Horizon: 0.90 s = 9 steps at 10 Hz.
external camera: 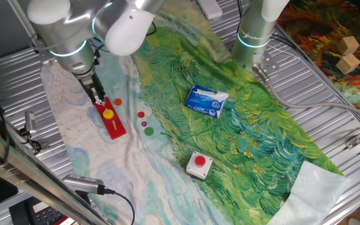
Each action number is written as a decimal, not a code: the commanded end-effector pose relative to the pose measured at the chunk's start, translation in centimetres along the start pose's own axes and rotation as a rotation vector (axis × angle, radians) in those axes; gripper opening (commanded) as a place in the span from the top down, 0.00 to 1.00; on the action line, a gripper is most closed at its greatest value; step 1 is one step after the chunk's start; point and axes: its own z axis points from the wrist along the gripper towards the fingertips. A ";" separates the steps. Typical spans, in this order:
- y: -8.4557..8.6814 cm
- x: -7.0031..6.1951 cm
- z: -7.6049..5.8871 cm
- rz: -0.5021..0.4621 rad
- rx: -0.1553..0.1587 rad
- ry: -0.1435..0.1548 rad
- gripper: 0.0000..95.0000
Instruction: Take out one Hanoi block and throw it aside
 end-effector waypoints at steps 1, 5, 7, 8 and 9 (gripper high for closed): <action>0.2 -0.1 0.0 -0.002 -0.003 -0.001 1.00; 1.3 -0.9 0.4 0.010 -0.005 0.001 1.00; 1.4 -0.8 0.4 0.008 -0.002 0.000 1.00; 1.4 -0.8 0.4 0.008 0.003 -0.003 1.00; 1.4 -0.8 0.4 0.001 0.005 -0.005 1.00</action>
